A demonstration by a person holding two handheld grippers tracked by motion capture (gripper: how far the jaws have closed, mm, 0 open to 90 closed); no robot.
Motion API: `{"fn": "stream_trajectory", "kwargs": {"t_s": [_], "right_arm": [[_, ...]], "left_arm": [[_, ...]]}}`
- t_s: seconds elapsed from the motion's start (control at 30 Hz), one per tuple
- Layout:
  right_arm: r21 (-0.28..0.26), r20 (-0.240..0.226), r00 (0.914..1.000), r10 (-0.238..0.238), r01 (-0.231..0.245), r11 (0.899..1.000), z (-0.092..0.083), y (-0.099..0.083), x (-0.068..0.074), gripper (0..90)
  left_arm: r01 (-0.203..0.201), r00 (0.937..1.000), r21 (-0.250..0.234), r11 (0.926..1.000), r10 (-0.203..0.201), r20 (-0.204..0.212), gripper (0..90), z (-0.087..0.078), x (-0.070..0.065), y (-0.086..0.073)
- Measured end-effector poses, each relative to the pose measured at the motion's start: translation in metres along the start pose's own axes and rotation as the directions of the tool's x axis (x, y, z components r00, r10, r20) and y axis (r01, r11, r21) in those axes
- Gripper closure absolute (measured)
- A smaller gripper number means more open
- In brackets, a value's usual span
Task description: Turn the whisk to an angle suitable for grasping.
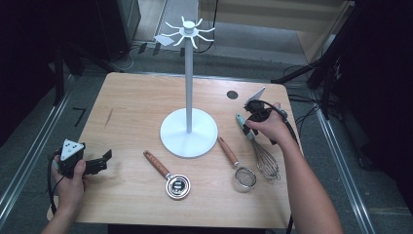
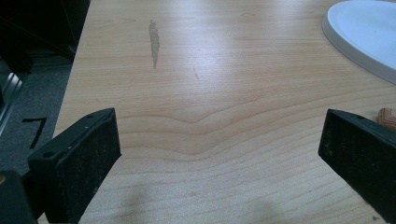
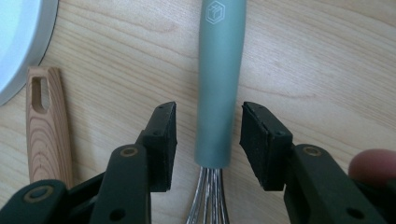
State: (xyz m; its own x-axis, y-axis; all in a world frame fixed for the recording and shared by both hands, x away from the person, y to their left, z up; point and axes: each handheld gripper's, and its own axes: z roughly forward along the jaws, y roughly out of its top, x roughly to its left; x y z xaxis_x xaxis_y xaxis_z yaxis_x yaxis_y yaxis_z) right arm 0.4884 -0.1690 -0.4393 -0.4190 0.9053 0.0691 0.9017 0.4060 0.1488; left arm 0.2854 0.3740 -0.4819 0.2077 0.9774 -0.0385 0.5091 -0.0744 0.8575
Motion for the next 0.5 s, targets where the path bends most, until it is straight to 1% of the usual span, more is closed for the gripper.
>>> {"fn": "stream_trajectory", "kwargs": {"t_s": [0.07, 0.1, 0.13, 0.17, 0.23, 0.3, 0.33, 0.43, 0.5], "right_arm": [[0.008, 0.01, 0.9999, 0.012, -0.012, 1.0, 0.003, 0.003, 0.002, 58.7], [0.01, 0.014, 0.9998, 0.011, -0.011, 1.0, 0.004, 0.004, 0.002, 58.7], [0.015, 0.016, 0.9996, 0.023, -0.024, 1.0, 0.007, 0.006, 0.002, 58.8], [0.015, 0.016, 0.9996, 0.023, -0.024, 1.0, 0.007, 0.006, 0.002, 58.8], [0.033, 0.024, 0.9988, 0.043, -0.044, 0.998, 0.011, 0.01, 0.001, 60.3], [0.032, 0.026, 0.9986, 0.047, -0.048, 0.998, 0.012, 0.01, 0.001, 61.3], [0.034, 0.023, 0.9981, 0.058, -0.059, 0.998, 0.014, 0.012, 0.0, 62.1], [0.034, 0.025, 0.9982, 0.054, -0.055, 0.998, 0.015, 0.013, 0.0, 63.1], [0.044, 0.026, 0.9972, 0.07, -0.071, 0.996, 0.017, 0.015, 0.0, 64.0]], "left_arm": [[0.0, 1.0, 0.0, 1.0, 0.0, 0.0, 0.0, 0.0, 0.0, 0.0], [-0.001, 1.0, 0.0, 1.0, 0.001, 0.0, 0.0, 0.0, 0.0, 0.0], [-0.001, 1.0, 0.0, 1.0, 0.001, 0.0, 0.0, 0.0, 0.0, 0.0], [0.0, 1.0, 0.0, 1.0, 0.0, 0.0, 0.0, 0.0, 0.0, 0.0], [0.001, 1.0, 0.0, 1.0, -0.001, 0.001, 0.0, 0.0, 0.0, 0.0], [0.001, 1.0, 0.001, 1.0, -0.001, 0.0, 0.0, 0.0, 0.0, 0.0], [0.001, 1.0, 0.001, 1.0, -0.001, 0.001, 0.0, 0.0, 0.0, 0.0], [0.001, 1.0, 0.002, 1.0, -0.001, 0.001, 0.0, 0.0, 0.0, 0.0], [0.001, 1.0, 0.003, 1.0, -0.001, 0.001, 0.0, 0.0, 0.0, 0.0]]}}
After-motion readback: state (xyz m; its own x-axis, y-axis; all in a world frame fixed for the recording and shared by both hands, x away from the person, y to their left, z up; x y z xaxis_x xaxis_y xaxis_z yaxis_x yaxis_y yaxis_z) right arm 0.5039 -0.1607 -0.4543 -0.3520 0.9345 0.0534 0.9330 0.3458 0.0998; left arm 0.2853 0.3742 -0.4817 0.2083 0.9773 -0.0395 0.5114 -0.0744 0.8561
